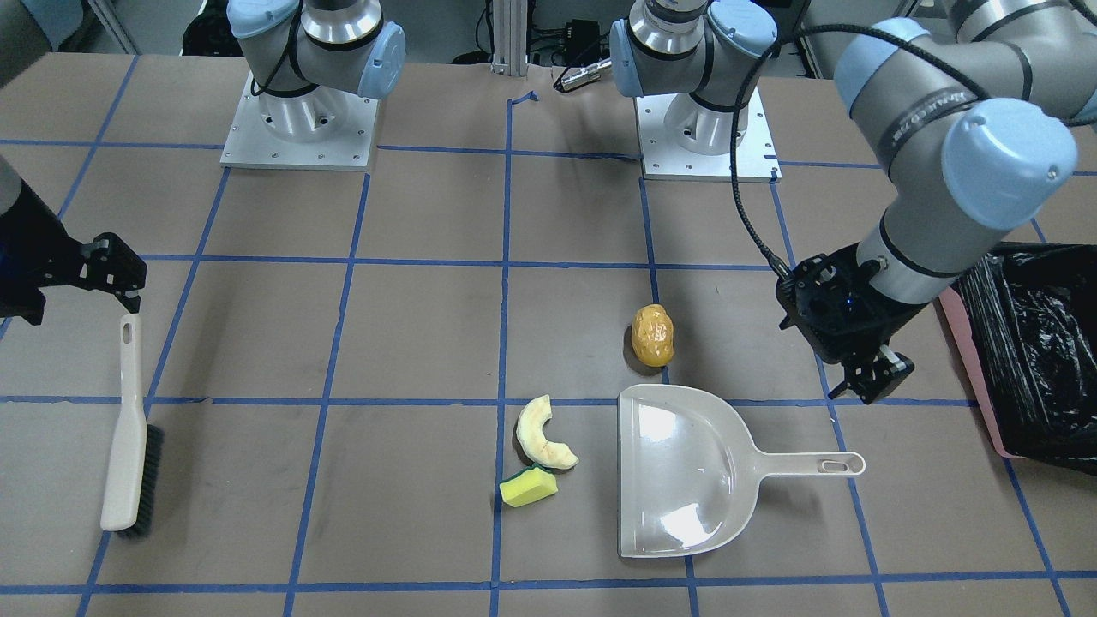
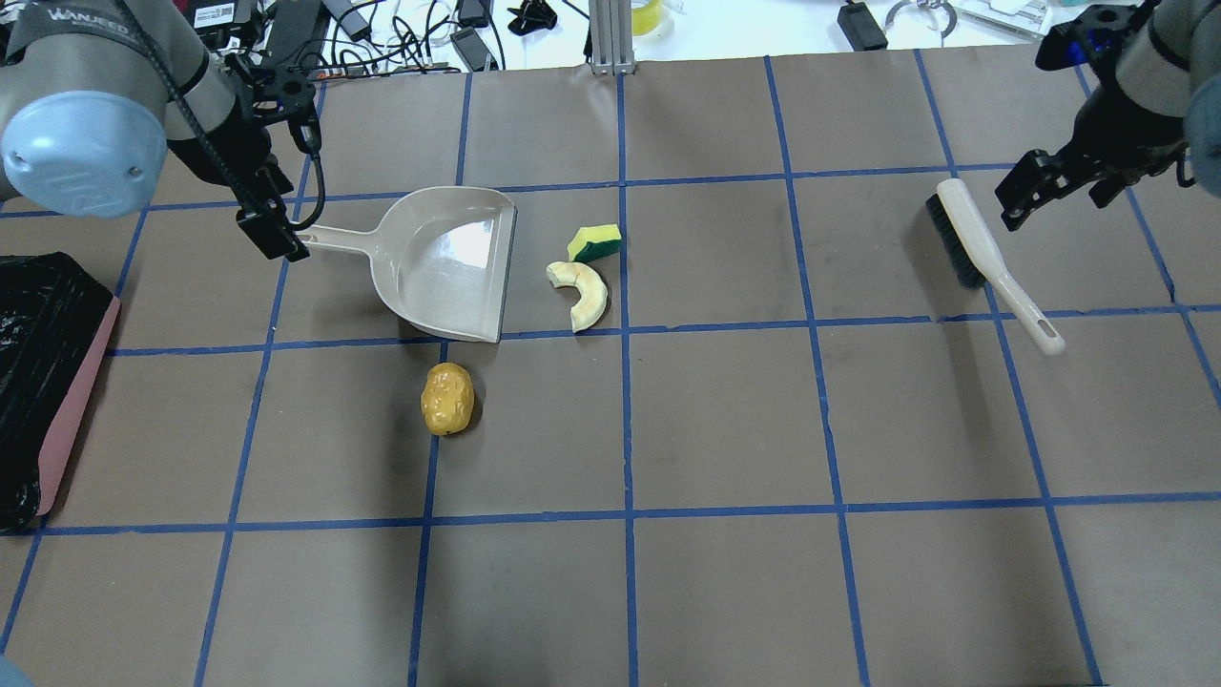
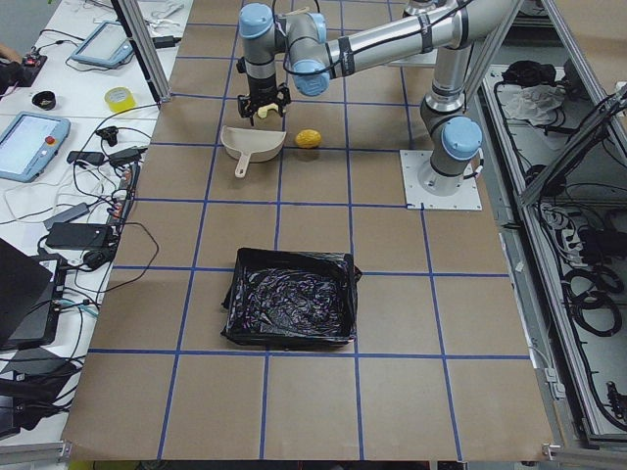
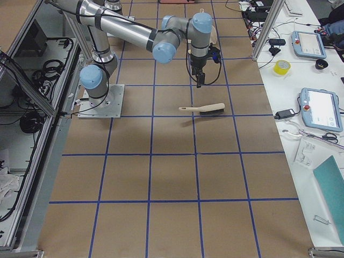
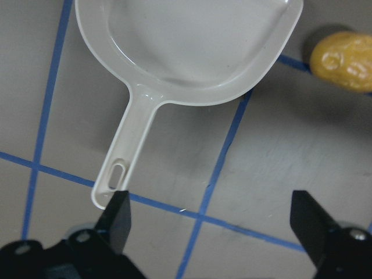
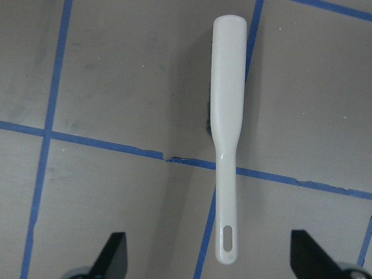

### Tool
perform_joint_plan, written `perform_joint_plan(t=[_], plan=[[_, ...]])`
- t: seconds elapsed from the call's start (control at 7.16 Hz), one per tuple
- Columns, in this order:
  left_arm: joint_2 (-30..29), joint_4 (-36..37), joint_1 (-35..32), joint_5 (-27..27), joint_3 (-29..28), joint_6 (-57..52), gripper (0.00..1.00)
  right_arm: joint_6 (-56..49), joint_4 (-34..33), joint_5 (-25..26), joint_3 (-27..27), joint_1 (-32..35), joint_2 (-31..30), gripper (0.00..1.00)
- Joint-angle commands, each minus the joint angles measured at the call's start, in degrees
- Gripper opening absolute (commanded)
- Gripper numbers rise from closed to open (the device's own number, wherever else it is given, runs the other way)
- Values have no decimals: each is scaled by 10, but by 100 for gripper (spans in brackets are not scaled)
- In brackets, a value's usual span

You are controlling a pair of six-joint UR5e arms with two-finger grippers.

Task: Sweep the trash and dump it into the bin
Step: 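Lower the left gripper onto the dustpan handle while the right reaches for the brush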

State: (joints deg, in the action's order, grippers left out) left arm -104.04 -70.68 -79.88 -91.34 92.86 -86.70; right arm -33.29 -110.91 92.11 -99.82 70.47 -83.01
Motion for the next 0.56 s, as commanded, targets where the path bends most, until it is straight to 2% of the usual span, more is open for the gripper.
perform_joint_plan(t=[0.0,0.28,0.42], plan=[[-51,52,2,-12,0,-141,96,-45,-60,-5,-48,-15,30,99],[-91,117,2,-16,-7,-158,96,-49,-98,4,-52,-16,76,99],[-111,120,2,-68,-14,-164,92,-53,-99,24,-54,-27,86,99]])
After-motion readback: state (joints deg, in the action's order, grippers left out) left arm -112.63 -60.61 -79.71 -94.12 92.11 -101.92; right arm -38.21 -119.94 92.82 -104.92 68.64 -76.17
